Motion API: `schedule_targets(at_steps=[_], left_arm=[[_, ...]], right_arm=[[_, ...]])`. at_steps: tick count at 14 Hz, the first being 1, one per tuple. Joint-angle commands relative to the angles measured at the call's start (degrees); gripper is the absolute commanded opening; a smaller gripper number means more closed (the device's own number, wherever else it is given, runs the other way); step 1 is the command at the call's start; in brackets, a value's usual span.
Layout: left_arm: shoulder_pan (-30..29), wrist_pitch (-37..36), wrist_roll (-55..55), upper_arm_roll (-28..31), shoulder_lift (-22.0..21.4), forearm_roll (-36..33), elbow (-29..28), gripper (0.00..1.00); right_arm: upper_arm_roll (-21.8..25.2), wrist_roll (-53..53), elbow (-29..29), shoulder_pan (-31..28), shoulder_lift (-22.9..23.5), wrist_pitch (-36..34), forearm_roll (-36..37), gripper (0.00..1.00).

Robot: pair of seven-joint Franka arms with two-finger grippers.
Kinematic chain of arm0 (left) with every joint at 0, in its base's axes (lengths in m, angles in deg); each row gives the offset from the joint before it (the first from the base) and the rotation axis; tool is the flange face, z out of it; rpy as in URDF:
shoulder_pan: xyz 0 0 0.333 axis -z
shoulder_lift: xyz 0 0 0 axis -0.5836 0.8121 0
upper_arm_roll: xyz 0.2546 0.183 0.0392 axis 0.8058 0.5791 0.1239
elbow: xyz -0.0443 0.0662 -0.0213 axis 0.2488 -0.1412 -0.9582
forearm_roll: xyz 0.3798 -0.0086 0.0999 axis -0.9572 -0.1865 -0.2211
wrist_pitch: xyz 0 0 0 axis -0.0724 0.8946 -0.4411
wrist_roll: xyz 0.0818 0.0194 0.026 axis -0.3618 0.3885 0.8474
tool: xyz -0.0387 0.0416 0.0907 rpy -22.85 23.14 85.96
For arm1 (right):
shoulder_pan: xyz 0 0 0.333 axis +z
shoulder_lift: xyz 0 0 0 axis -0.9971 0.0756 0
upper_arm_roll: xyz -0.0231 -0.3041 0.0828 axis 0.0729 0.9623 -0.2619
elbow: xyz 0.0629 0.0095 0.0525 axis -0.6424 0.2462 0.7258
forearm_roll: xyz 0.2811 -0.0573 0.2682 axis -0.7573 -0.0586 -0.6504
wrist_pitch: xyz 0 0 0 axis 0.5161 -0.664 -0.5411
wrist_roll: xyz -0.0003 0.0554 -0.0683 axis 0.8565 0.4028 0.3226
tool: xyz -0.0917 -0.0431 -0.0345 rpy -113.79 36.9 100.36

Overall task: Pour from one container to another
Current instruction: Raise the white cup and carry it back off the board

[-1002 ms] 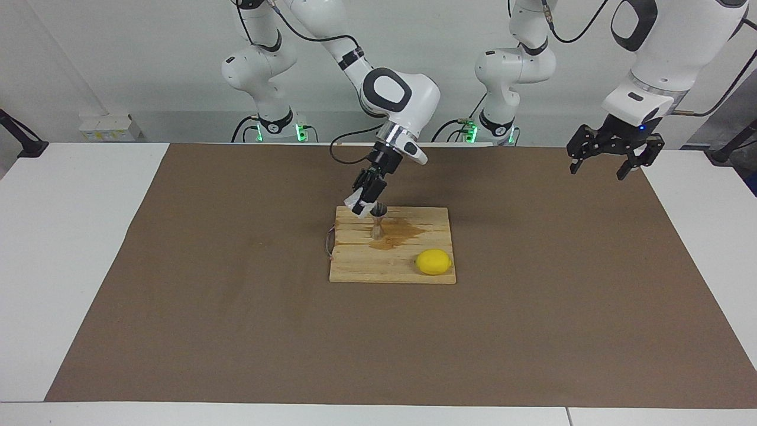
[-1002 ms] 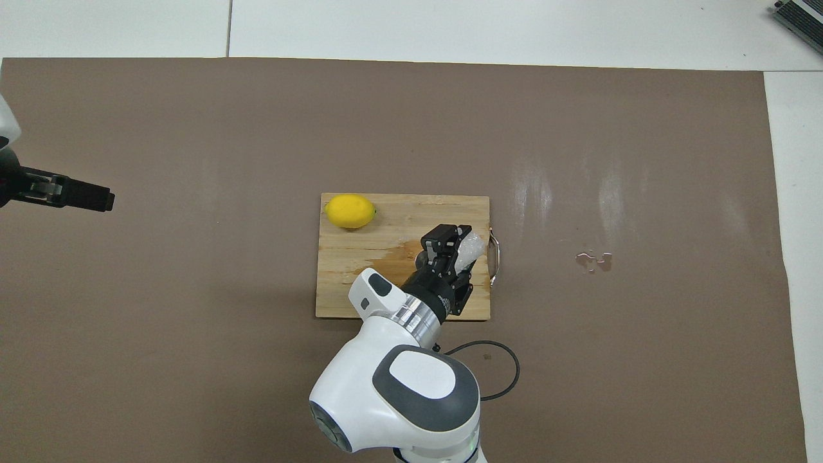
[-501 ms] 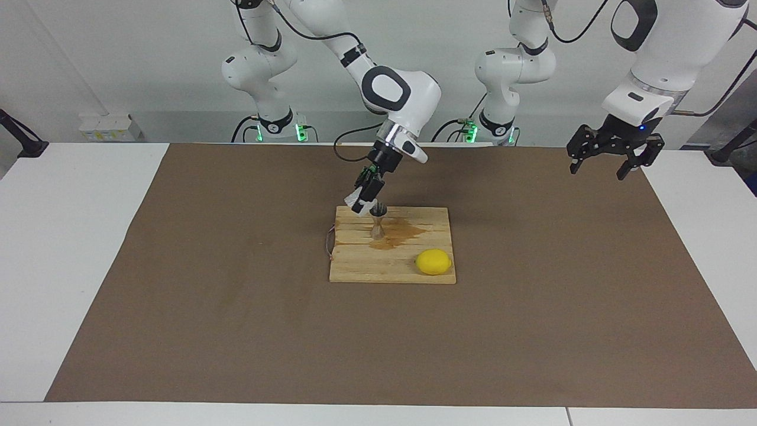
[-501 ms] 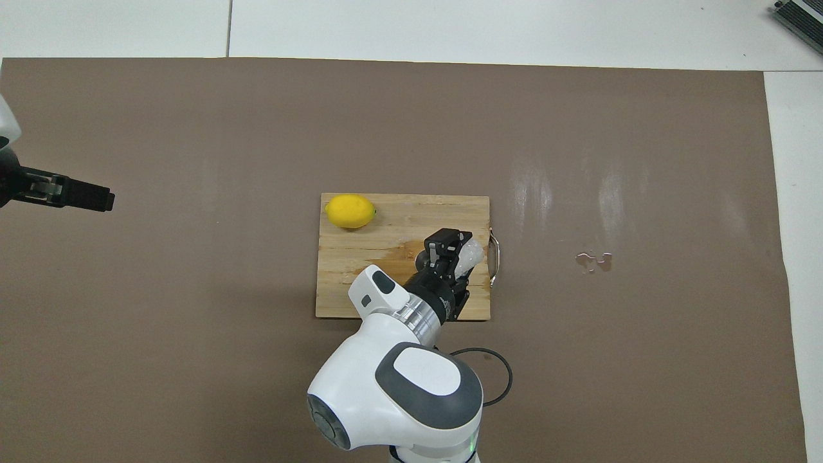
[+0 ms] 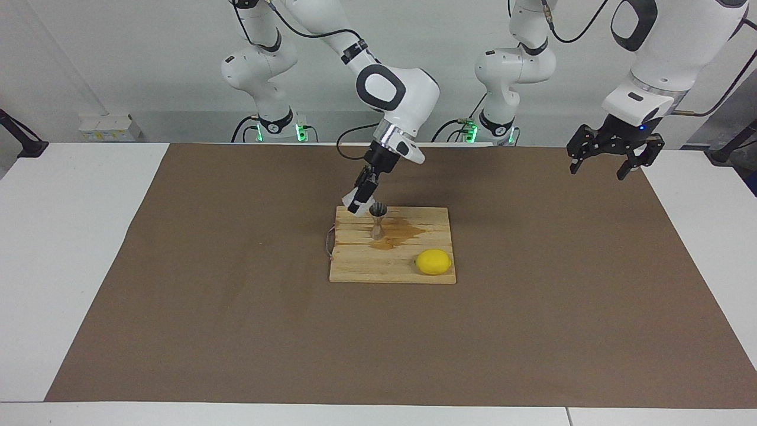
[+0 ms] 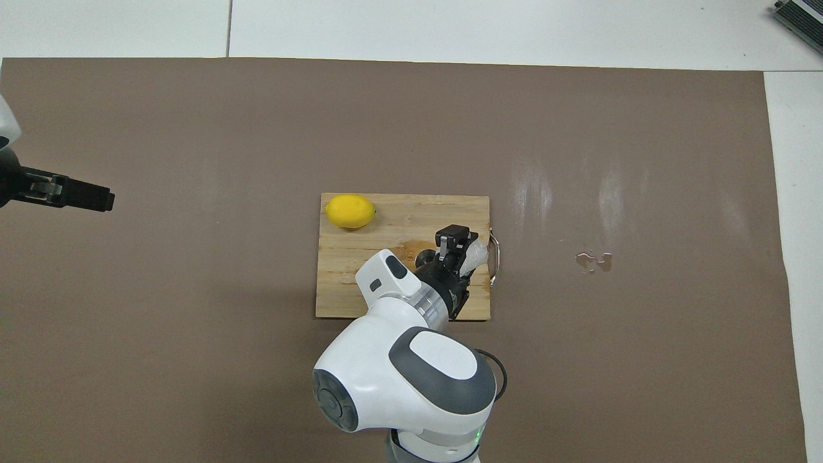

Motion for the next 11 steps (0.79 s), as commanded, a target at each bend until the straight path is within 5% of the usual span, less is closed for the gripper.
schedule_targets(at_steps=[1,11], left_arm=[[-0.4,0.5,0.3,-0.2,-0.8,-0.3,-1.2,1.0],[-0.3,0.2,1.1,-0.1,-0.8,-0.5,-1.4,1.0]], right_arm=[[-0.3,-0.2,-0.2,-2.2,-1.8,0.4,-6.3,0.3],[-0.2,6.7,0.7,-13.9,-4.8,0.7,-32.5,0.3]])
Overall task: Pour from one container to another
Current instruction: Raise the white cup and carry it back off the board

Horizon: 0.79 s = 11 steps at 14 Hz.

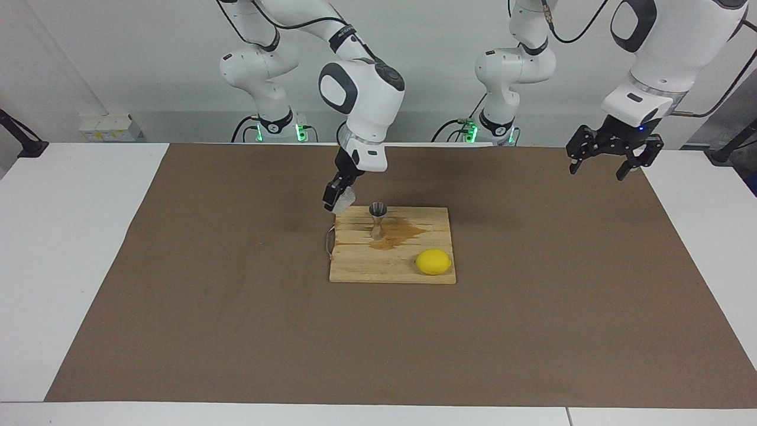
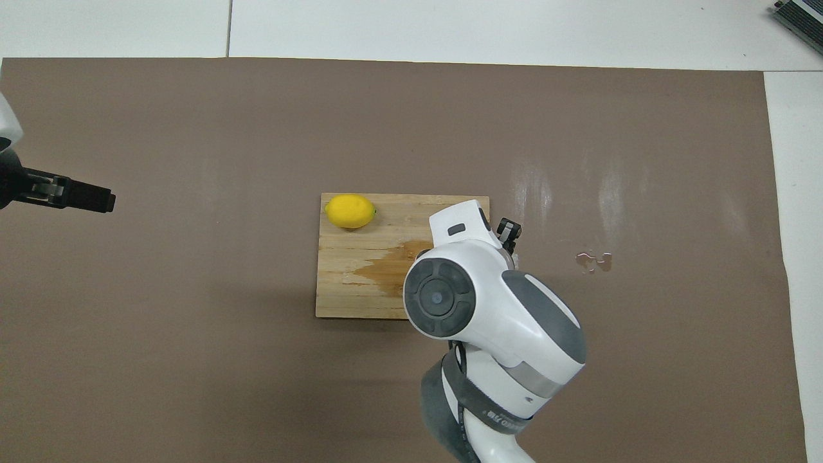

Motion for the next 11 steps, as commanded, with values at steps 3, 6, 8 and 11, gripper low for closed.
schedule_targets(at_steps=[3,6,8,11], left_arm=[[-0.2,0.3,0.8,-0.2,-0.8,-0.5,-1.2,1.0],[0.0,0.3,0.5,-0.2,-0.8,-0.5,-1.2,1.0],[0.0,0.3,0.4,-0.2,-0.8,-0.5,-1.2,1.0],[0.0,0.3,0.4,-0.2,-0.7,-0.5,-1.2,1.0]], right_arm=[[-0.5,8.1,2.5,-7.1,-1.0,2.5,-10.9,0.3],[-0.5,18.0,6.7,-12.6,-1.2,8.3,-16.1,0.3],[-0.4,25.2,9.3,-14.8,-1.2,12.3,-18.9,0.32],[-0.4,33.8,12.8,-17.2,-0.9,18.1,-19.4,0.32]])
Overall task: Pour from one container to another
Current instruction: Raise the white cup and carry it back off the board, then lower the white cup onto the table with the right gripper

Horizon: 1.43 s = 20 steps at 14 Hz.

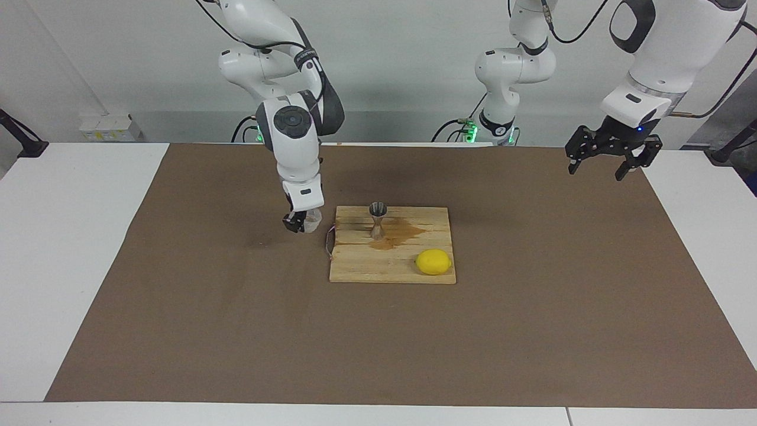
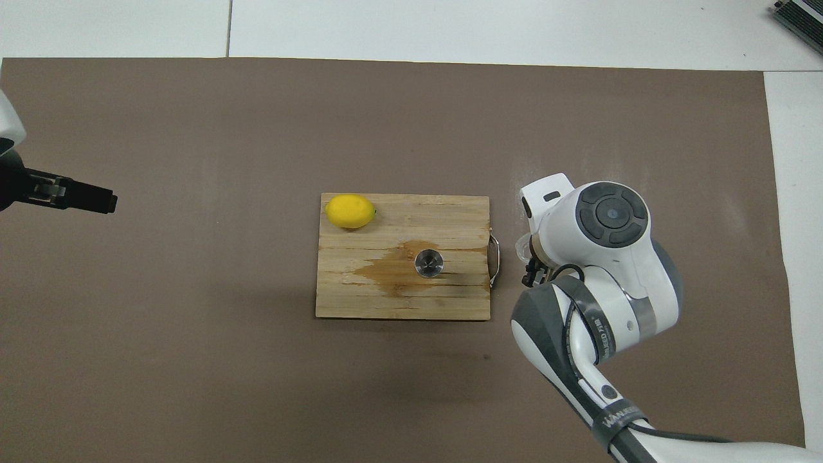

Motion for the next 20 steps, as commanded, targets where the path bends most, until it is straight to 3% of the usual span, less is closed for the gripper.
schedule_targets(at_steps=[1,9,18,19,20], left_arm=[[0.0,0.3,0.3,0.0,-0.7,-0.5,-1.0,1.0],[0.1,0.4,0.0,0.0,-0.7,-0.5,-1.0,1.0],[0.1,0.4,-0.1,0.0,-0.7,-0.4,-1.0,1.0],[0.1,0.4,-0.2,0.0,-0.7,-0.4,-1.0,1.0],[0.2,0.4,-0.2,0.0,-0.7,-0.5,-1.0,1.0]], right_arm=[[-0.6,8.8,4.8,-2.5,-1.0,5.6,-2.6,0.32],[-0.6,32.9,8.5,-9.3,-0.1,8.5,-13.4,0.32],[-0.6,38.3,9.3,-10.9,2.8,10.8,-13.9,0.39],[-0.6,37.9,9.3,-10.9,2.8,11.1,-13.9,0.6],[-0.6,37.8,9.2,-10.9,2.9,11.1,-14.1,0.93]])
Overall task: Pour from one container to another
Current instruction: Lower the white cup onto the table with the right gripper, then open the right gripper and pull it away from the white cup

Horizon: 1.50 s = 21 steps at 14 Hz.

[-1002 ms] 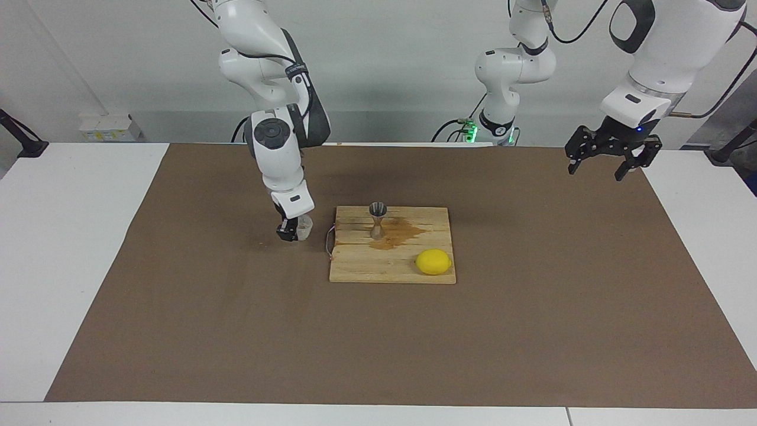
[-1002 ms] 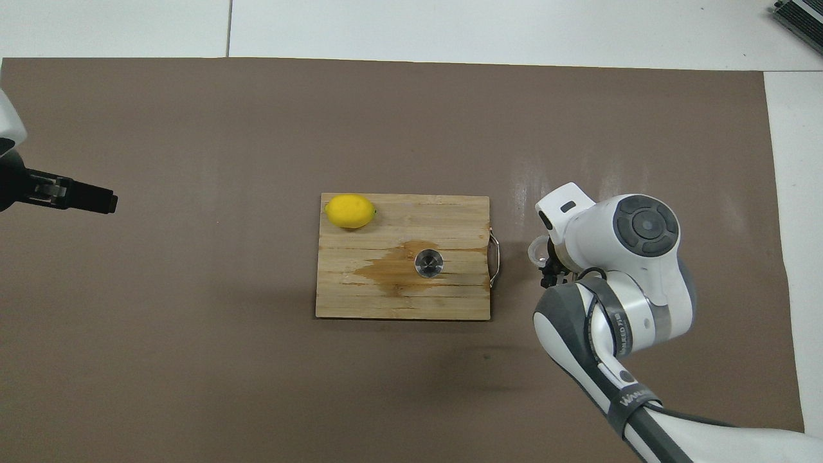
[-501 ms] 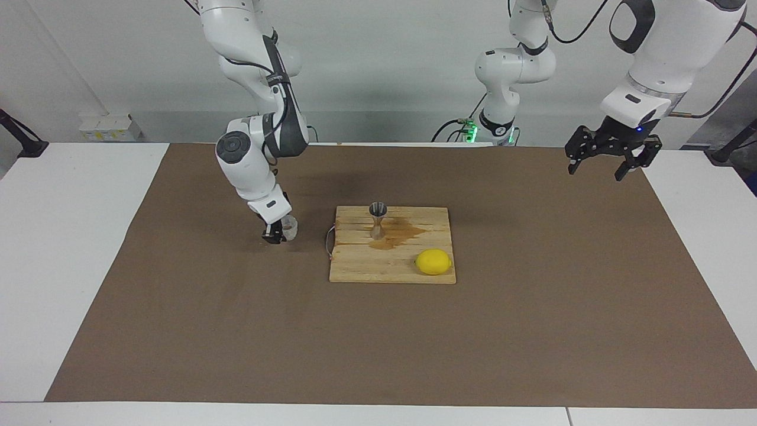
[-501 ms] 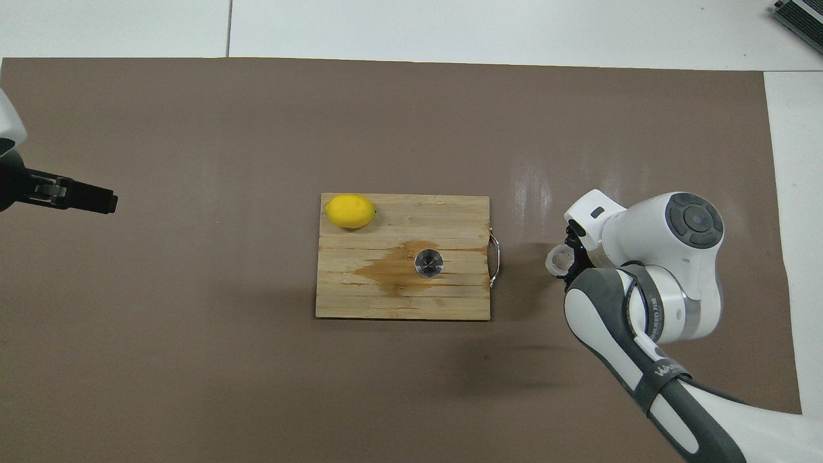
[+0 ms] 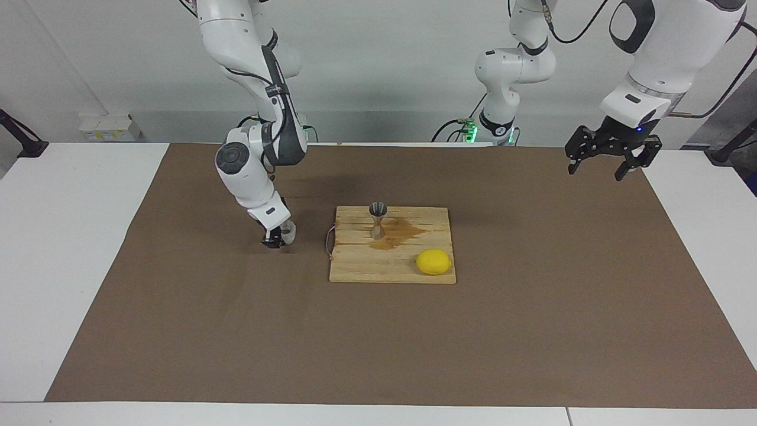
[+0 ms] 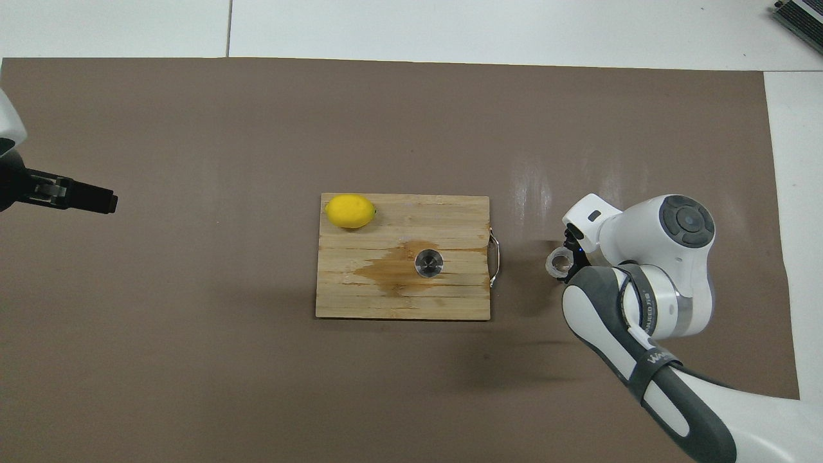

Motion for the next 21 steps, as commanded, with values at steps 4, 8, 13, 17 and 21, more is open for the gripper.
schedule_targets(at_steps=[4,8,13,17,21], left_arm=[[0.2,0.5,-0.2,0.0,-0.6,-0.5,-1.0,1.0],[0.2,0.5,-0.2,0.0,-0.6,-0.5,-0.9,1.0],[0.1,0.4,0.2,0.0,-0.7,-0.5,-1.0,1.0],[0.1,0.3,0.5,0.0,-0.7,-0.5,-1.0,1.0],[0.0,0.4,0.6,0.0,-0.7,-0.5,-0.9,1.0]], right_arm=[[-0.6,1.8,0.2,-0.5,-0.5,0.7,-2.7,1.0],[-0.5,-2.6,-2.1,-0.4,-4.9,-4.8,-2.7,1.0],[-0.3,-5.5,-6.0,-1.8,-10.6,-9.0,-2.4,1.0],[-0.2,-12.0,-12.6,-4.9,-12.3,-16.6,-1.6,1.0],[-0.1,-21.1,-19.8,-5.4,-12.6,-23.5,4.9,1.0]])
